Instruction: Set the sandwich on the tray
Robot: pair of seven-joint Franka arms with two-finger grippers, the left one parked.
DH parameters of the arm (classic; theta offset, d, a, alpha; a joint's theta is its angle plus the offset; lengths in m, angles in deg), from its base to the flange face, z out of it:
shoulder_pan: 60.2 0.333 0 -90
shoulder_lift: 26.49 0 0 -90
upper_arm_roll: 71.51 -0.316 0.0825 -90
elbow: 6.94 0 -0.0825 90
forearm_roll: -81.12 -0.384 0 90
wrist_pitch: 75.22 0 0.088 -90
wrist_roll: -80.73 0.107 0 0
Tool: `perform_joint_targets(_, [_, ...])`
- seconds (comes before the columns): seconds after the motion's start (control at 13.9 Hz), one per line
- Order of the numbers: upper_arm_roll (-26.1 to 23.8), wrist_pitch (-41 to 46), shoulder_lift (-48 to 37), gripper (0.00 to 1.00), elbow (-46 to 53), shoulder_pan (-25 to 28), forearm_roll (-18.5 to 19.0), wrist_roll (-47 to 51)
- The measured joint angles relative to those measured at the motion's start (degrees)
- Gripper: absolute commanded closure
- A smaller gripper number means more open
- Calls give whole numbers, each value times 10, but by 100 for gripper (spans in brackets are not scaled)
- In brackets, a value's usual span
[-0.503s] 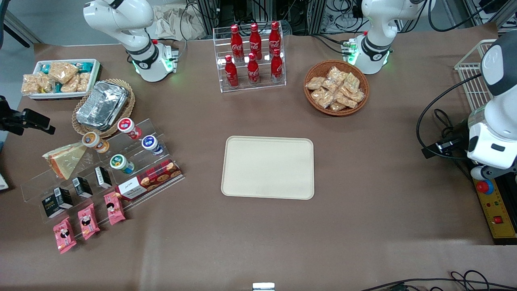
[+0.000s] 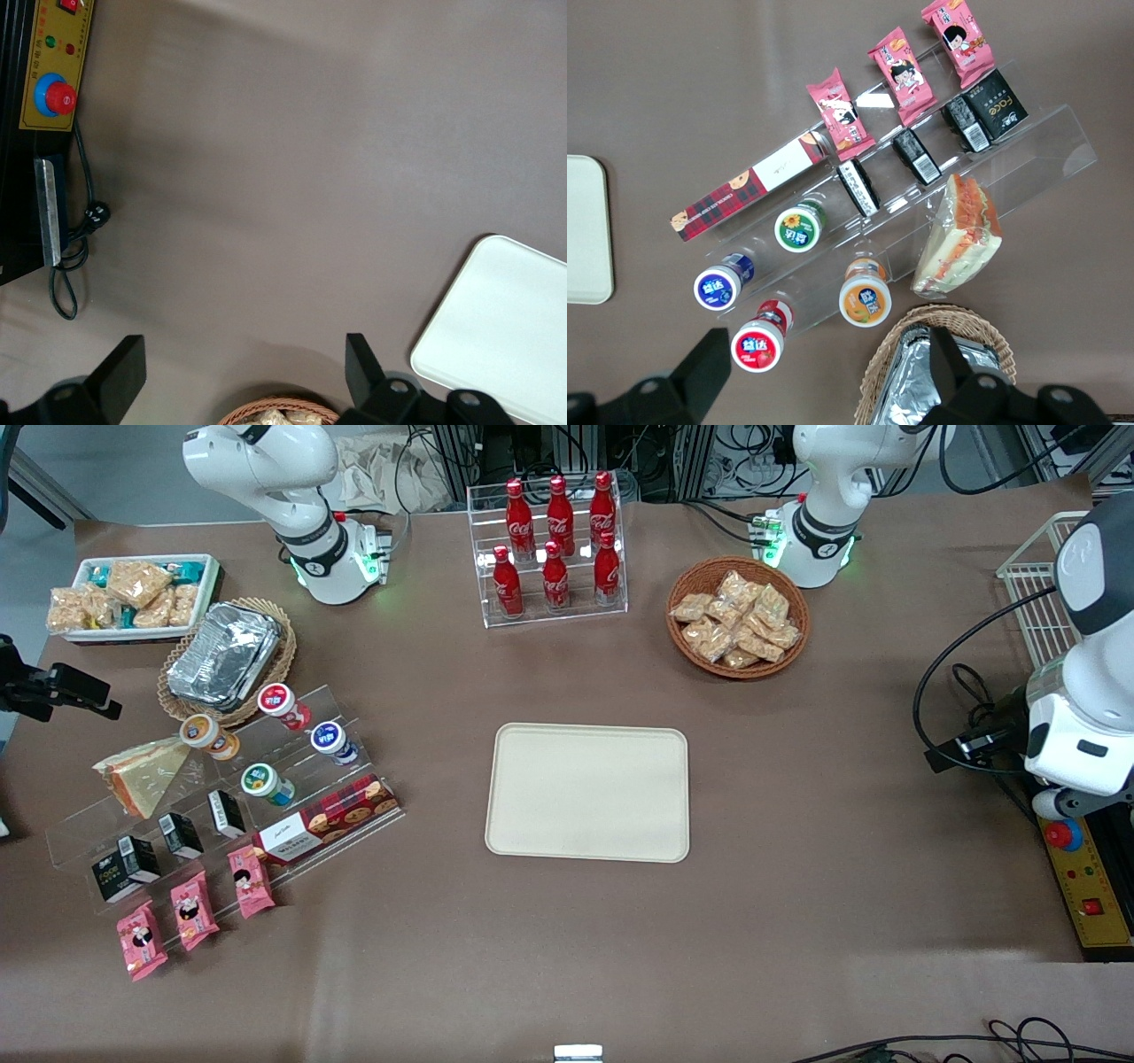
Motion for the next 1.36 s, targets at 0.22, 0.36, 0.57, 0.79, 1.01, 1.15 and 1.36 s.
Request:
perform_joint_targets(0.22, [-1, -1, 0, 0, 1, 0, 22, 57])
perform_joint_targets(0.36, [1, -5, 0, 0, 1, -1, 26, 72])
perform_joint_targets(0.57, [20, -22, 0, 0, 0, -6, 28, 78])
perform_joint_targets(0.79, [65, -60, 4, 0, -13, -8, 29, 74])
perform_joint_targets(1.01, [95, -109, 7, 0, -50, -10, 29, 41])
perform_joint_targets(1.15, [102, -137, 9, 0, -78, -11, 29, 27])
perform_joint_targets(1.36, [102, -187, 10, 0, -124, -11, 29, 14])
